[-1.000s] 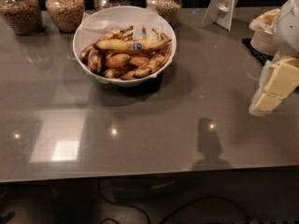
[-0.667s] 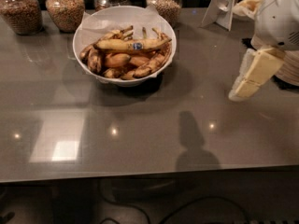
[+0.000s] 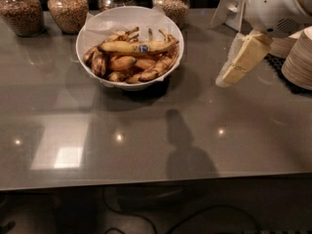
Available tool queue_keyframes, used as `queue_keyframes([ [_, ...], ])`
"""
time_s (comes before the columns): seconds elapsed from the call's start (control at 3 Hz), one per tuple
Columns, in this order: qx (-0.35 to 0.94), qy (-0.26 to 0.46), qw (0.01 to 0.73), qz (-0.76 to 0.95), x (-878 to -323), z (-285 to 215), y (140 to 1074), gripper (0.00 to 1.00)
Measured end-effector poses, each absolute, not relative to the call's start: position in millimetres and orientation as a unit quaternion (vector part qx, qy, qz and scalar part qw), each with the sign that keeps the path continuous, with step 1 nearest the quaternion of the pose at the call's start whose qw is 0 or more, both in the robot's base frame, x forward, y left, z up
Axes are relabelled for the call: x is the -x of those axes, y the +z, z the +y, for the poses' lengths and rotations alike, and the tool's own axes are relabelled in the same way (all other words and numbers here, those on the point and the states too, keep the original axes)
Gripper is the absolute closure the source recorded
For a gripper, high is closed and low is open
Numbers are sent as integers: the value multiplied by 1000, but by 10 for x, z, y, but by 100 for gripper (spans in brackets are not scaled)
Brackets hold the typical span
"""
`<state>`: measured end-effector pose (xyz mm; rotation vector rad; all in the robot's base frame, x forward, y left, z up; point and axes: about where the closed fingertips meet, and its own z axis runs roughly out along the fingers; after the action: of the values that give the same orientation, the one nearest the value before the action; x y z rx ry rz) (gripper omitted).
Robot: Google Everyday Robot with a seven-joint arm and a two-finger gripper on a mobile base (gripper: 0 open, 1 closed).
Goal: Pick banana from white bowl
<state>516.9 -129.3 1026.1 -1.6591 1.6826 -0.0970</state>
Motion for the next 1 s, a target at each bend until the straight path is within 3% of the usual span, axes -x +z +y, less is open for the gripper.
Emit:
queue_keyframes([
  [0.67,654,-63,408,634,-5627,-1060,10147,0],
  [1.0,665,-61,418,616,-5871,-837,10073,12],
])
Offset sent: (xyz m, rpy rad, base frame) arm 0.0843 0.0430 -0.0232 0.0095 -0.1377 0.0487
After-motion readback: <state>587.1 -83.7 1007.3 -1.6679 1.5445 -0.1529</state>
